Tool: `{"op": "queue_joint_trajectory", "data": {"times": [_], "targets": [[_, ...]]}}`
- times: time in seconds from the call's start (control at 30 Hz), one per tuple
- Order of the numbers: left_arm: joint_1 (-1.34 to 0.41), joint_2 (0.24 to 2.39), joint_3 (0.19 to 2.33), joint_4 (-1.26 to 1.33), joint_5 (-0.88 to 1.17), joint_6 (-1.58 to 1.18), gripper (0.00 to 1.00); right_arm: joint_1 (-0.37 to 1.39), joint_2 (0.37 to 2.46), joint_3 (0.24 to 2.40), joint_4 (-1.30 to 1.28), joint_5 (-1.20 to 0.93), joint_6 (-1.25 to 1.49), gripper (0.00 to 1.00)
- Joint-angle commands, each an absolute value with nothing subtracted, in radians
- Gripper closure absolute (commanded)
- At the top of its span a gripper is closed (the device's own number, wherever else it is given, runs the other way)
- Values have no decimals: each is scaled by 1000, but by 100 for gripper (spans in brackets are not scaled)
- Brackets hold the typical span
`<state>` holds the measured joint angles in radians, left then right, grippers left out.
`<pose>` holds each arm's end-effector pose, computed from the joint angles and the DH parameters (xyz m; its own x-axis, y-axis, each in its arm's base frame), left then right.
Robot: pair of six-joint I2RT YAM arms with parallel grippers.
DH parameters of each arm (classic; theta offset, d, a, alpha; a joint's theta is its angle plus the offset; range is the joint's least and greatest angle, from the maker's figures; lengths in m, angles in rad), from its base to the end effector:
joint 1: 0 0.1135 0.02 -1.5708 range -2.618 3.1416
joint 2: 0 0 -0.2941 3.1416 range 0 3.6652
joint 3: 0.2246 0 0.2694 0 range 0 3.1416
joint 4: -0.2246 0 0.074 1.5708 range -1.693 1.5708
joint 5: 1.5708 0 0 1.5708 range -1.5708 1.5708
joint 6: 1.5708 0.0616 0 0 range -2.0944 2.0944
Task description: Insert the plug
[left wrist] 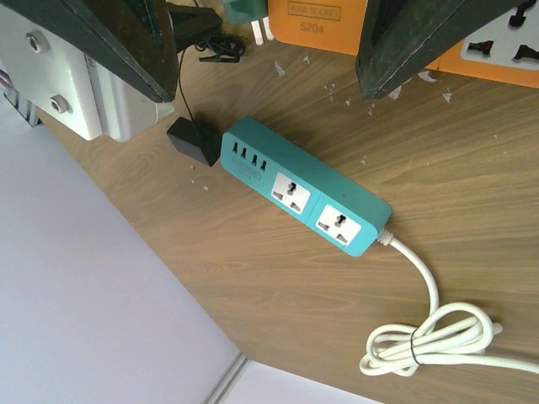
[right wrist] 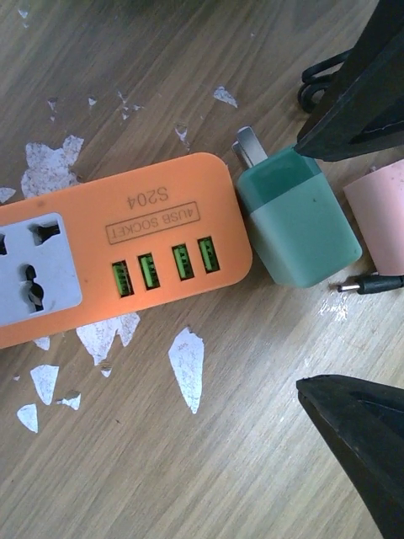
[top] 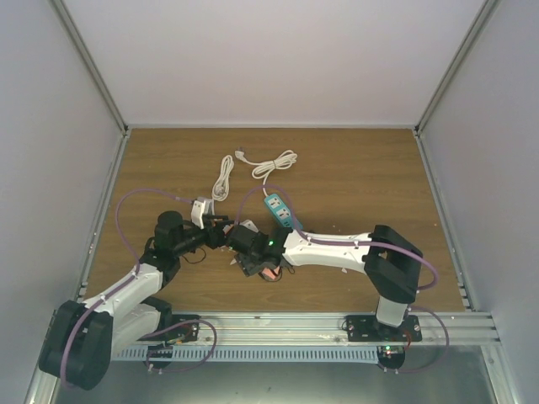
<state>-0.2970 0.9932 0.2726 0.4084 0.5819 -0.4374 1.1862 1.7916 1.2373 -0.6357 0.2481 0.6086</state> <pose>0.1964 -0.0955 0.1931 -0.5815 -0.1921 -0.7906 0.5501 0.6230 -0.5560 0.1600 0.3549 0.1891 -0.7799 -0.4497 -0.4353 -0.5100 0.8598 0.0254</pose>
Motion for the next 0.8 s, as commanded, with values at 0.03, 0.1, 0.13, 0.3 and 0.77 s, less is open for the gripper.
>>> {"op": "queue_joint_trajectory", "data": {"times": [0.03, 0.1, 0.13, 0.3, 0.77], "targets": [[-295, 976, 262, 482, 604, -443, 39, 1184, 1802, 1256, -628, 291, 592, 26], [-293, 975, 261, 481, 601, -443, 39, 1177, 1806, 1263, -648, 299, 666, 27], [-294, 973, 262, 480, 599, -443, 39, 1175, 1811, 1272, -669, 309, 723, 31], [-287, 968, 258, 479, 600, -448, 39, 1172, 1840, 1271, -700, 294, 964, 36], [-276, 966, 255, 474, 586, -449, 39, 1138, 1782, 1160, -693, 324, 1145, 43]]}}
